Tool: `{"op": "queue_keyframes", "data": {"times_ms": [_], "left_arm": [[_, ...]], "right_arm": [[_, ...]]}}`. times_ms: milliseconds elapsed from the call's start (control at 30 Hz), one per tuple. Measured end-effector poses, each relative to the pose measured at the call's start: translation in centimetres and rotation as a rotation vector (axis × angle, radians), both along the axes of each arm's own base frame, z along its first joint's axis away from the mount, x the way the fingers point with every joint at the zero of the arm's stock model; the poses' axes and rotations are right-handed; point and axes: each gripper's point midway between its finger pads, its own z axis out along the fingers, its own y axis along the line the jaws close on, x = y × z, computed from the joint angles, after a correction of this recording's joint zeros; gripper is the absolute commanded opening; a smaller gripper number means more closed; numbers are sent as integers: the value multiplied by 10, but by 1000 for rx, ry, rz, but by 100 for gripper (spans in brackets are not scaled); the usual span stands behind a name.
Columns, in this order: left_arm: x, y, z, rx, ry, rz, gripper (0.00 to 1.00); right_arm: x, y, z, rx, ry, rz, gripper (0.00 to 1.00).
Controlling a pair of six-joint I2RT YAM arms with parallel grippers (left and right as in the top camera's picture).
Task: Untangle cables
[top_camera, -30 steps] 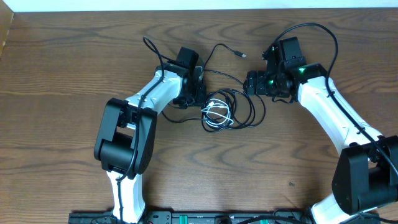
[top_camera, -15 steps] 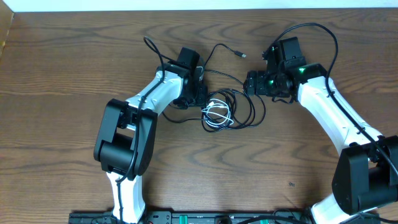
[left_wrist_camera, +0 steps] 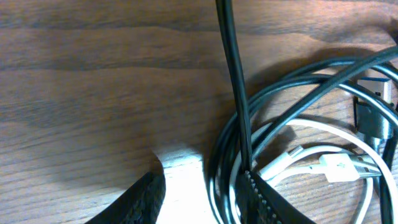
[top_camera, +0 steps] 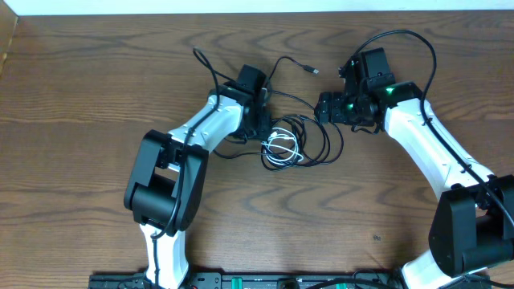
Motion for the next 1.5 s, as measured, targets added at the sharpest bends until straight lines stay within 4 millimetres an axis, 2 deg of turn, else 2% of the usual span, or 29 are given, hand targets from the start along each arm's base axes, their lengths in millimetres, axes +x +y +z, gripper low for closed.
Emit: {"op": "queue_keyframes", "data": {"times_ms": [433,567,633,667,800,967,1033,1100,1233,1267,1333,1400,1500], "left_arm": [[-1,-8,0,114,-66,39,37],[3,-9,0,106,-82,51,26],[3,-9,0,108,-83,55,14],[2,-10,-1,104,-81,60,11],[1,-11,-1,104,-76,58,8],[-7,-1,6,138,-57,63,8],[-4,-2,20,124,-87,66,8],[2,-4,48,91,-151,73,8],[9,-11,124,-21,-316,82,8],[8,-14,152,-73,-374,80,8],[5,-18,184,-139,-433,71,8],[2,-21,196,-171,-453,64,8],[1,-25,202,-206,-457,50,8]], "right_arm": [[0,0,0,-1,-1,3,86],[0,0,0,-1,-1,3,86],[0,0,0,-1,-1,3,86],[0,0,0,-1,-1,3,86],[1,0,0,-1,-4,3,86],[6,3,4,13,-29,7,87],[9,6,6,31,-45,14,88],[12,11,9,54,-60,24,88],[17,22,17,111,-91,54,89],[18,25,19,129,-98,66,89],[19,32,24,163,-112,89,90],[18,36,26,185,-116,110,90],[16,43,29,211,-118,139,90]]}}
